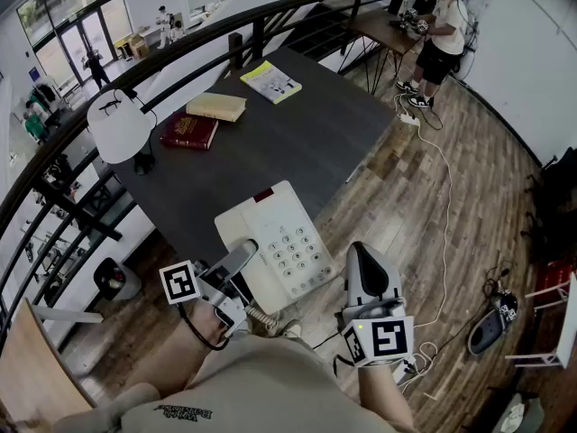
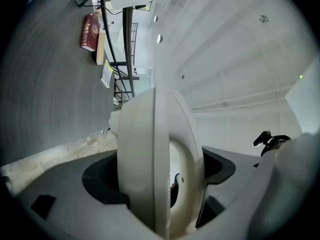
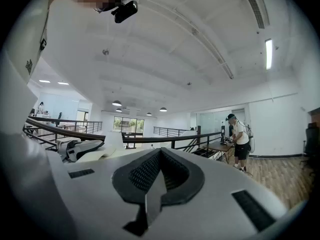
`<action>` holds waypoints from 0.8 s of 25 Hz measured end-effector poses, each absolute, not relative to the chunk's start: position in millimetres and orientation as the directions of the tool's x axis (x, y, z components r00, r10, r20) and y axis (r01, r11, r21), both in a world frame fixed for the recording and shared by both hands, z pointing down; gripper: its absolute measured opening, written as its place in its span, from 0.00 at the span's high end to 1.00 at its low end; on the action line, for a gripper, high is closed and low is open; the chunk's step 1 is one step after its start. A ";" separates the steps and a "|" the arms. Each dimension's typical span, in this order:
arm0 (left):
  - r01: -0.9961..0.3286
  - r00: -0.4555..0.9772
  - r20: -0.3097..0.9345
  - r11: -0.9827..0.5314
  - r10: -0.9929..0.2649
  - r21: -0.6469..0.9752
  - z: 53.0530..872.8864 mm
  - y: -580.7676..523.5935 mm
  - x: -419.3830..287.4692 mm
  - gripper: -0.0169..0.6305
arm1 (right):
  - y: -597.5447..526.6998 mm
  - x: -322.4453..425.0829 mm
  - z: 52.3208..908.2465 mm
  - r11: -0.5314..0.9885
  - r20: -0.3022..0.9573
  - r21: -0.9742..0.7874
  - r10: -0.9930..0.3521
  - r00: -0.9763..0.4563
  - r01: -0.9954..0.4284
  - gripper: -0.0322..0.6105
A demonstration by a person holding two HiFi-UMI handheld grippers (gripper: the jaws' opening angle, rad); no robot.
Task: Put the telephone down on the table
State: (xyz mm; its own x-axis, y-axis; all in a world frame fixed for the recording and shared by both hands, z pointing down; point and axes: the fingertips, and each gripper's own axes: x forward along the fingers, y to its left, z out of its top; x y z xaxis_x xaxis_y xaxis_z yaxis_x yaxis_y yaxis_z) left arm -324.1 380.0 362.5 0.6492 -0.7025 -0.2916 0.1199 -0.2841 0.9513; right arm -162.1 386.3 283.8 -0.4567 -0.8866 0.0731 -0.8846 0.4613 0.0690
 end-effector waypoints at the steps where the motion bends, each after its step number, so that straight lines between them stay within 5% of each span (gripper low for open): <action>1: 0.120 0.652 -0.292 -0.285 -0.700 0.951 362.8 379.9 -323.4 0.30 | 385.6 -161.4 284.5 0.458 0.073 0.068 -0.888 -0.453 -0.886 0.95; 20: 0.133 0.657 -0.280 -0.259 -0.700 0.957 372.0 383.0 -271.9 0.30 | 387.9 -105.3 296.3 0.443 0.073 0.034 -0.895 -0.440 -0.896 0.95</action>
